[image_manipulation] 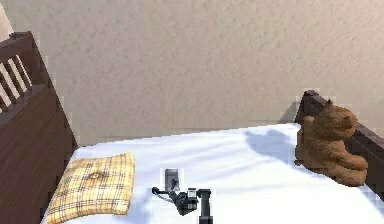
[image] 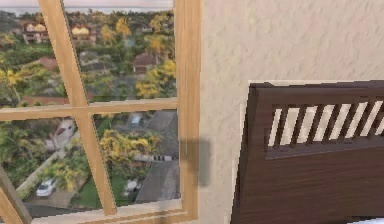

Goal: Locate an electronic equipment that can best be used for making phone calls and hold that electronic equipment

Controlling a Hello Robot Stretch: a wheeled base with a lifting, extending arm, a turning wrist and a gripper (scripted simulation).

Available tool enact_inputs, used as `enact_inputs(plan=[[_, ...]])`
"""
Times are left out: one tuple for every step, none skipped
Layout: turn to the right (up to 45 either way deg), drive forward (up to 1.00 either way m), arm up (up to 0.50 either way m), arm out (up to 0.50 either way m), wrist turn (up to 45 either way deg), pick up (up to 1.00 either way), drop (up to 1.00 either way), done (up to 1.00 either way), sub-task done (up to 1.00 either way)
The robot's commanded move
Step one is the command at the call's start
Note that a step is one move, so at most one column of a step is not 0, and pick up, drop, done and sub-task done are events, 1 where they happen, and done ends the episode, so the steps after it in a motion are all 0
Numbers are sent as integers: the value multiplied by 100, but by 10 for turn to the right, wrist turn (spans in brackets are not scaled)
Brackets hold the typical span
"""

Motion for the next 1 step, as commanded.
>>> enact_inputs(plan=[[0,0,0,0,0,0,0,100,0]])
